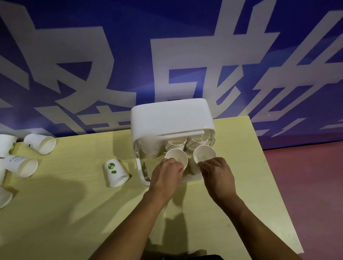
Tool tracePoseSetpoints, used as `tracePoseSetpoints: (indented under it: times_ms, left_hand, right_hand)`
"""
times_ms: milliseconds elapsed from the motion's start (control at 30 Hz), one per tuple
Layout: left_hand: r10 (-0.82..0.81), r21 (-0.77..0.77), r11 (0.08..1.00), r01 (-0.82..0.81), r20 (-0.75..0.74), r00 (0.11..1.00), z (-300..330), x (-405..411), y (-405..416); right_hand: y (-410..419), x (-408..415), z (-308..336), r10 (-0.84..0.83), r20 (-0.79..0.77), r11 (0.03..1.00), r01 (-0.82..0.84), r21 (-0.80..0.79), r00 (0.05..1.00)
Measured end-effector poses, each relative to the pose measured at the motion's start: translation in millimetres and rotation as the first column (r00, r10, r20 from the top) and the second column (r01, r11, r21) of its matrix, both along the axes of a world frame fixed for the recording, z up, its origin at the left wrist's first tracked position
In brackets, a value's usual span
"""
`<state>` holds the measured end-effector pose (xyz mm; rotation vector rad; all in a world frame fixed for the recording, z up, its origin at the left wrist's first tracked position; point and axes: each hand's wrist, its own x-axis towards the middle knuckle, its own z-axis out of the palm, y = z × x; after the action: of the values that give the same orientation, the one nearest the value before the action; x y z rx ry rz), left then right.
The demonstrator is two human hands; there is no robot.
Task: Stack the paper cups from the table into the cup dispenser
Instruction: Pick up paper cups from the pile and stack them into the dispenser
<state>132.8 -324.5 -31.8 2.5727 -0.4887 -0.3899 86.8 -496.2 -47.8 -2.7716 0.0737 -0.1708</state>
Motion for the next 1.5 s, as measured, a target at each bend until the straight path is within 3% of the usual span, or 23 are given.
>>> tracePoseSetpoints:
  times_ms: [167,300,433,533,600,700,767,967,1067,1100,1167,1267,1333,1400,1500]
  left_hand:
    - [0.109,-0.172,0.981,-0.095,0.073,0.991,5,-8,24]
    - [0.258,-0.238,0.942,-0.235,0.069,0.964,3,-22,70]
    - [0.394,-0.184,0.905,-0.384,0.020,0.919,-6,-35,129]
    - [0.460,-0.145,0.878,-0.456,-0.007,0.888,-13,-38,174]
    - [0.499,-0.124,0.859,-0.497,-0.016,0.866,-17,-38,203]
    - [0.534,-0.102,0.840,-0.533,-0.024,0.845,-18,-37,243]
    - [0.542,-0.095,0.835,-0.541,-0.025,0.840,-19,-36,266]
    - [0.596,-0.096,0.792,-0.603,-0.091,0.798,-23,-27,329]
    - [0.705,-0.129,0.663,-0.738,-0.224,0.673,-28,-21,360]
    - [0.744,-0.140,0.593,-0.793,-0.279,0.607,-32,-20,371]
    - [0.794,-0.178,0.395,-0.902,-0.428,0.432,-42,-16,395]
    - [0.680,-0.197,-0.045,-0.979,-0.724,0.114,-48,-8,426]
    - [0.567,-0.137,-0.257,-0.957,-0.823,-0.035,-46,0,443]
    - [0.504,-0.071,-0.341,-0.937,-0.855,-0.119,-50,8,461]
    - [0.366,-0.013,-0.422,-0.907,-0.917,-0.157,-63,16,485]
  right_hand:
    - [16,-5,11,-0.110,0.048,0.994,0.109,0.014,0.993]
    - [51,-12,23,-0.031,0.061,0.994,0.024,0.107,0.998]
    - [106,-13,18,0.065,-0.084,0.958,-0.038,0.285,0.994]
    - [151,-7,8,0.092,-0.265,0.897,0.036,0.441,0.960]
    - [179,-1,0,0.054,-0.413,0.804,0.206,0.558,0.909]
    - [217,12,-9,-0.024,-0.625,0.503,0.550,0.667,0.780]
    - [239,23,-14,-0.058,-0.709,0.309,0.688,0.657,0.703]
    - [280,56,-29,-0.181,-0.813,-0.037,0.822,0.568,0.553]
    - [293,64,-35,-0.241,-0.778,-0.109,0.780,0.616,0.581]
    - [298,66,-37,-0.267,-0.761,-0.102,0.768,0.632,0.591]
    - [313,68,-42,-0.297,-0.716,0.010,0.752,0.659,0.631]
    - [345,68,-45,-0.289,-0.591,0.294,0.657,0.694,0.753]
    - [369,68,-44,-0.266,-0.496,0.481,0.559,0.675,0.827]
    - [389,67,-43,-0.217,-0.426,0.623,0.461,0.632,0.878]
    - [412,66,-37,-0.133,-0.347,0.763,0.319,0.562,0.928]
